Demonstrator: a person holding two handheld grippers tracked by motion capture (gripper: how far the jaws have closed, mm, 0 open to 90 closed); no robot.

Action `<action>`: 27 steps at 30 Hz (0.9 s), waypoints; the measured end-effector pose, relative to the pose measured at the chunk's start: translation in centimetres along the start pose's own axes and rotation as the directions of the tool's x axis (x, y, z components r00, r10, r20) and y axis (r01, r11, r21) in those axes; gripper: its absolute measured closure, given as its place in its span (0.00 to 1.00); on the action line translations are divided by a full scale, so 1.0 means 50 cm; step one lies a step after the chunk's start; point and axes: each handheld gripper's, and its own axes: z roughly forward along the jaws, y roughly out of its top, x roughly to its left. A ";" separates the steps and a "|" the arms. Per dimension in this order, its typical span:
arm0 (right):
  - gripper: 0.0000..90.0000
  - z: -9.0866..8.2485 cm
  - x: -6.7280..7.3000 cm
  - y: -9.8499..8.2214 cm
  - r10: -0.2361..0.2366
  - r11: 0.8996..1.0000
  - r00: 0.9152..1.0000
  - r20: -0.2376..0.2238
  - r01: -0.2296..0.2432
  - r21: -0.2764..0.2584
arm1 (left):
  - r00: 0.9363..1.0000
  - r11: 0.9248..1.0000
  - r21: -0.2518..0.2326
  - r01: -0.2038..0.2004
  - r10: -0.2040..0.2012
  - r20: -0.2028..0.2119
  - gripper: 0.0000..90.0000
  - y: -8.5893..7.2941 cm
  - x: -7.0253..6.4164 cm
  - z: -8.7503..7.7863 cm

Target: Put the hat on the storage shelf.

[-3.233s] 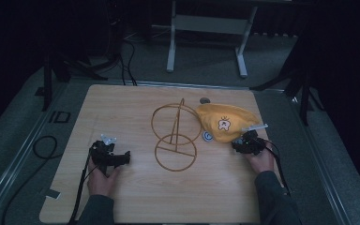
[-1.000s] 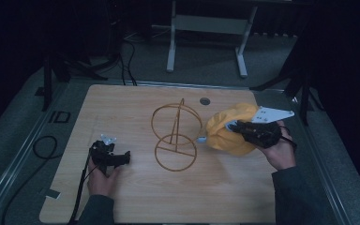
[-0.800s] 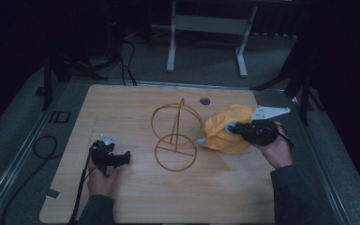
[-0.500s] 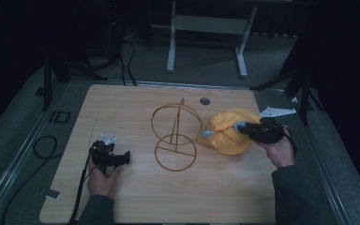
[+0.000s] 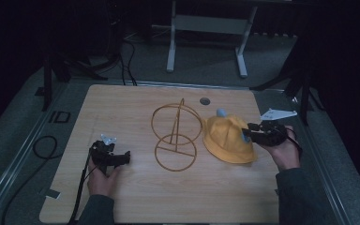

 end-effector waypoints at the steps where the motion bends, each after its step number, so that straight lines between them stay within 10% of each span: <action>1: 0.71 0.001 0.001 0.004 -0.010 1.000 1.000 0.007 0.010 0.007 | 1.000 1.000 -0.002 0.003 -0.003 0.001 0.00 0.000 0.000 0.000; 27: 0.75 0.060 -0.006 0.087 -0.183 0.956 0.983 0.001 0.178 0.235 | 1.000 1.000 0.000 0.000 0.000 0.001 0.00 0.000 -0.001 0.000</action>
